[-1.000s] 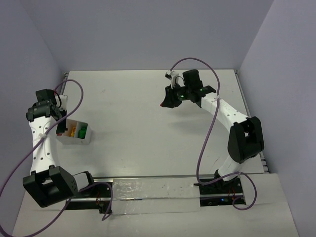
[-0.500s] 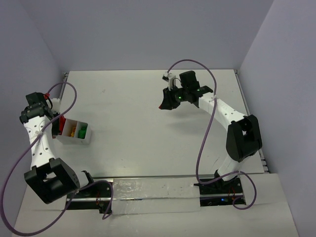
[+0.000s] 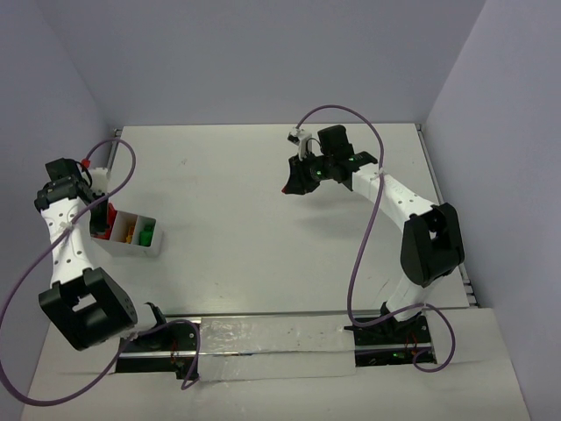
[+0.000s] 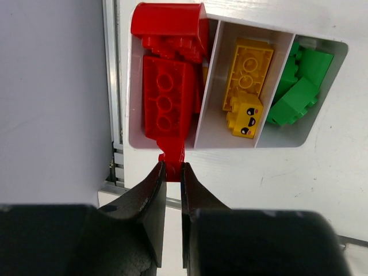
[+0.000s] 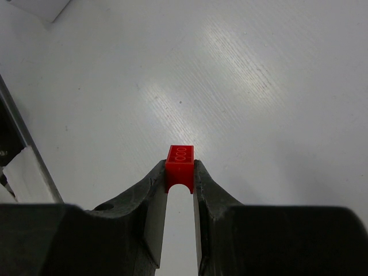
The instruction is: Sort the legos into containers by color
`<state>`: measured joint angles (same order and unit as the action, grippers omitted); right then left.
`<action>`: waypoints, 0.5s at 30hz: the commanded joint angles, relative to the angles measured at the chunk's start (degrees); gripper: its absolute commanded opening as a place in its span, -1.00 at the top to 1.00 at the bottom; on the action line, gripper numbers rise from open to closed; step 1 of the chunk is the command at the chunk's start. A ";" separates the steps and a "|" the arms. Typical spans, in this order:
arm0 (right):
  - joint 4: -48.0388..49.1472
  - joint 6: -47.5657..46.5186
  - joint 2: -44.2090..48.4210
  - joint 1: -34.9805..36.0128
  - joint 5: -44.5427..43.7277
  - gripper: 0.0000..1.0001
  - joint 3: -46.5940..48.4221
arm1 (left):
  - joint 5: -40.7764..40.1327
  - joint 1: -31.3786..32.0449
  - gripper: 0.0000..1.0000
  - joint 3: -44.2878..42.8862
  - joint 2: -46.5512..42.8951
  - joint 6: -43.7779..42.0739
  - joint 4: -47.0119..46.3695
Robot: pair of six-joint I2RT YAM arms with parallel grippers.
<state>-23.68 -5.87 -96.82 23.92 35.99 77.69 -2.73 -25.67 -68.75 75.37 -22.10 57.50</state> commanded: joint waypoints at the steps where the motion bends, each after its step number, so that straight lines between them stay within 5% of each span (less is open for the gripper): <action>1: -0.05 -0.75 -0.19 0.51 -0.13 1.00 2.38 | 0.58 -0.79 0.96 -2.85 0.69 -0.22 -2.95; 15: 0.04 -0.37 -0.57 0.57 0.22 1.00 2.64 | 0.97 -2.28 0.86 -4.20 2.97 -1.01 -4.85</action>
<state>-23.68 -5.85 -96.95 23.92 36.02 77.69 -2.72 -27.20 -69.64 77.78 -22.36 55.17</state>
